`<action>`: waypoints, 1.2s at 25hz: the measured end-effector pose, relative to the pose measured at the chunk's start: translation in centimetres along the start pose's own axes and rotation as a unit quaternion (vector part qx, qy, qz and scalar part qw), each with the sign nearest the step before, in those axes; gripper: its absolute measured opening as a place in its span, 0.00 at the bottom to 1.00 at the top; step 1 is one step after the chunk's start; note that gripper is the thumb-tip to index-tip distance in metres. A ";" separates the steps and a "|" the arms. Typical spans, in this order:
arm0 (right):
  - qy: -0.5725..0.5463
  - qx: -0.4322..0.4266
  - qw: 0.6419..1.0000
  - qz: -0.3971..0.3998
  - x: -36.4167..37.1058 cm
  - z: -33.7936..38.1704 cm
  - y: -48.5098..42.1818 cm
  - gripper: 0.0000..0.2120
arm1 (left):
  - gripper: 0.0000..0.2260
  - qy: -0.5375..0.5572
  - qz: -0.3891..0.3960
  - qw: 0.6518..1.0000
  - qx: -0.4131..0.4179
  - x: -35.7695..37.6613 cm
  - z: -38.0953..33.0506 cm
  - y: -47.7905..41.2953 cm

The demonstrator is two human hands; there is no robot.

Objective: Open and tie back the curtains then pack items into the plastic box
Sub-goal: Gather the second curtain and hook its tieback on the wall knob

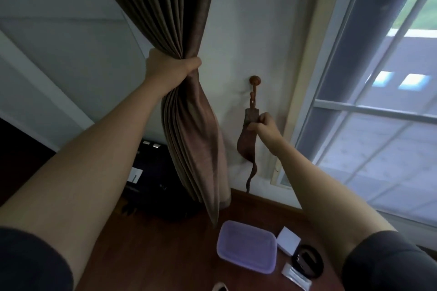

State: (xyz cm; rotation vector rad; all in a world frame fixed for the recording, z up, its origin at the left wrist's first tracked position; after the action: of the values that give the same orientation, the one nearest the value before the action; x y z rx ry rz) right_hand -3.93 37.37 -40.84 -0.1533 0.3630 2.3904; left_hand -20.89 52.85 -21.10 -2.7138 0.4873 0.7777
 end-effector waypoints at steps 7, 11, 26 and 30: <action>0.181 -0.010 0.983 0.010 -7.9 0.7 3.0 0.09 | 0.24 0.010 0.014 1.000 -0.011 4.0 -1.9 1.7; 0.259 -0.032 0.965 -0.028 -13.1 3.0 5.2 0.09 | 0.28 0.005 0.037 0.999 -0.020 7.8 -3.2 3.9; -0.008 -0.082 0.980 -0.182 -11.4 3.0 10.9 0.14 | 0.25 -0.024 0.123 0.992 -0.028 19.9 -10.3 10.3; -0.241 -0.030 0.954 -0.174 -9.1 2.6 10.3 0.17 | 0.31 0.002 0.151 0.988 -0.042 20.5 -9.7 9.3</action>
State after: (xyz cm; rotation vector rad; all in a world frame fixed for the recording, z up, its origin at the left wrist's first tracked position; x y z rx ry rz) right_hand -4.05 25.00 -34.22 0.3120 0.0260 2.0040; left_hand -3.66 36.11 -26.06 -2.7540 0.9012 0.8841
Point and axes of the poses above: each hand's wrist, its own y-axis away from the middle knuckle, its own x-axis out of the palm, z = x × y, the point moved 5 cm from there along -y, towards the middle knuckle, and after that the axes turned 1 degree about -x, right-handed, at the moved point
